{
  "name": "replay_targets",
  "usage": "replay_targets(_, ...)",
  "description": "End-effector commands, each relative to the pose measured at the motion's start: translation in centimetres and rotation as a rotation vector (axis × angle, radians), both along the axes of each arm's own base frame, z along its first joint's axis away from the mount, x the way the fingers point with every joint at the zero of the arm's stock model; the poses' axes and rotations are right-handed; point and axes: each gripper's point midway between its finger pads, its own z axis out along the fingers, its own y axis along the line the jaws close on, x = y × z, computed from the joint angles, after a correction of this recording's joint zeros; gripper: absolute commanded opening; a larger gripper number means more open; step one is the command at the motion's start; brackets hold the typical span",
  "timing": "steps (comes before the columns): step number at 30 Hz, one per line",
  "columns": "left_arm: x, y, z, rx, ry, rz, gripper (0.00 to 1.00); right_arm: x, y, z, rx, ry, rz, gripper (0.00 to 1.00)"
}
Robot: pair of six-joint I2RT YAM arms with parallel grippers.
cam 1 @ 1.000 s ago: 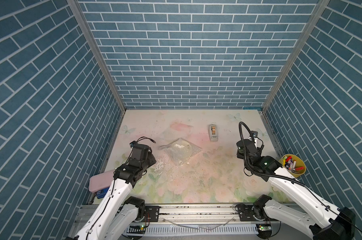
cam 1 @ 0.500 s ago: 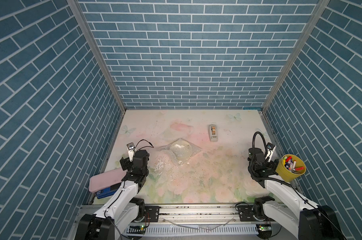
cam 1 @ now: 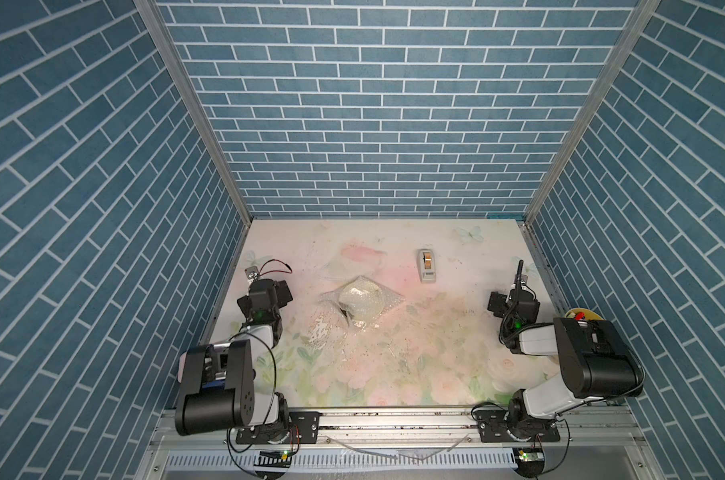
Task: Wrap dinner plates in bubble wrap
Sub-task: Reset both arms
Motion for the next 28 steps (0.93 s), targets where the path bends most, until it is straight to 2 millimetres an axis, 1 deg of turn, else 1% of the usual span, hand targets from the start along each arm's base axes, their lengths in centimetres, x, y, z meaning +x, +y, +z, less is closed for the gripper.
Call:
replay_targets(1, 1.5, -3.7, 1.0, 0.007, -0.060, -0.240, 1.00, 2.3, 0.7, 3.4, 0.024, -0.119, 0.065, 0.99)
replay_targets(2, 1.1, -3.8, 1.3, 0.034, -0.129, -0.238, 1.00, 2.4, 0.7, 3.5, 0.019, -0.132, 0.064, 0.99)
replay_targets(3, 0.8, -4.3, 1.1, 0.042, -0.114, -0.257, 1.00, 2.2, 0.6, 3.4, 0.007, -0.124, 0.054, 0.99)
replay_targets(4, 0.9, -4.5, 1.1, 0.070, -0.116, -0.249, 1.00, 2.3, 0.8, 3.6, -0.001, -0.125, 0.057, 0.99)
replay_targets(5, 1.0, -5.9, 0.7, 0.113, -0.116, -0.297, 1.00, 2.3, 0.9, 3.6, 0.002, -0.127, 0.063, 0.99)
replay_targets(6, 1.3, -7.0, 0.5, 0.161, -0.152, -0.331, 1.00, 2.3, 0.9, 3.6, 0.006, -0.125, 0.064, 0.99)
replay_targets(7, 0.9, -6.9, -0.4, 0.177, -0.144, -0.312, 1.00, 2.4, 0.9, 3.7, 0.005, -0.128, 0.063, 0.99)
replay_targets(8, 0.7, -6.1, -0.4, 0.156, -0.098, -0.263, 1.00, 2.4, 0.9, 3.6, 0.005, -0.127, 0.062, 0.99)
replay_targets(9, 1.0, -6.0, 0.2, 0.182, -0.149, -0.253, 1.00, 2.4, 0.9, 3.7, 0.005, -0.128, 0.063, 0.99)
replay_targets(10, 0.6, -6.2, -0.3, 0.177, -0.129, -0.262, 1.00, 2.3, 0.9, 3.6, 0.005, -0.126, 0.063, 0.99)
replay_targets(11, 0.7, -5.7, -0.2, 0.173, -0.113, -0.229, 1.00, 2.4, 0.9, 3.6, 0.004, -0.127, 0.063, 0.99)
replay_targets(12, 1.1, -5.8, -0.1, 0.198, -0.115, -0.222, 1.00, 2.4, 0.9, 3.7, 0.004, -0.128, 0.063, 0.99)
replay_targets(13, 1.1, -6.0, -0.5, 0.214, -0.071, -0.219, 1.00, 2.4, 0.9, 3.6, 0.004, -0.127, 0.063, 0.99)
replay_targets(14, 1.2, -6.0, 0.0, 0.232, -0.089, -0.208, 1.00, 2.4, 0.9, 3.7, 0.005, -0.128, 0.063, 0.99)
replay_targets(15, 1.1, -6.1, -0.1, 0.249, -0.090, -0.201, 1.00, 2.4, 1.0, 3.6, 0.007, -0.127, 0.066, 0.99)
replay_targets(17, 1.3, -6.6, -0.1, 0.255, -0.084, -0.224, 1.00, 2.4, 1.0, 3.6, 0.009, -0.126, 0.068, 0.99)
replay_targets(28, 1.3, -6.8, -0.2, 0.247, -0.081, -0.242, 1.00, 2.6, 0.9, 3.2, 0.034, -0.113, 0.092, 0.99)
